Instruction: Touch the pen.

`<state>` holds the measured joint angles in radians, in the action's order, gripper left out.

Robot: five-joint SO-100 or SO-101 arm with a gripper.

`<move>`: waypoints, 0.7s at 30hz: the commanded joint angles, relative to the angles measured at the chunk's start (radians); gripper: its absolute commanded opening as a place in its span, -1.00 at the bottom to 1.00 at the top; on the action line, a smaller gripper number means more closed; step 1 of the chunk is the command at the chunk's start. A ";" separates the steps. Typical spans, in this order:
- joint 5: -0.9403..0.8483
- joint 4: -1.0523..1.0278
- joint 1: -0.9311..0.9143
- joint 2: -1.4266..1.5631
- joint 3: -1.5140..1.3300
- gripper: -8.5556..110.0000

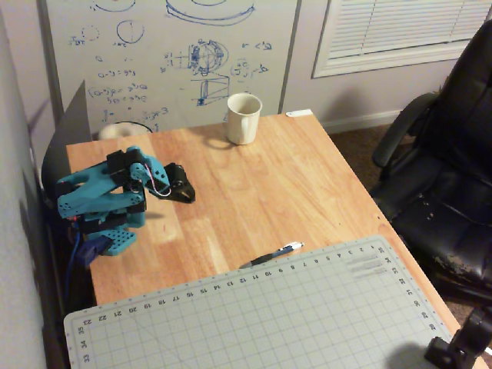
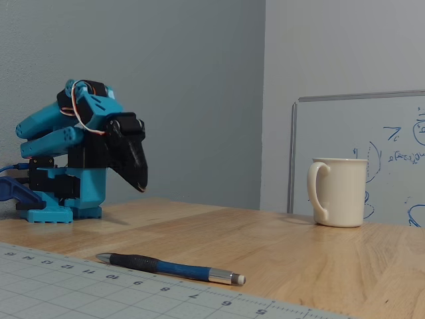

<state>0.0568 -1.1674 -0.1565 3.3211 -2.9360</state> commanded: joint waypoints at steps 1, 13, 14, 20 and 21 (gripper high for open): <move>0.000 0.002 -0.003 -0.106 0.158 -0.85; 0.012 0.002 -0.008 -0.808 0.680 -0.85; 0.012 0.002 -0.012 -0.857 0.718 -0.85; -0.005 0.002 -0.187 -1.149 0.953 -0.85; -0.005 0.002 -0.213 -1.197 0.988 -0.85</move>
<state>0.0568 -1.1674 -0.2823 2.2596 -2.1154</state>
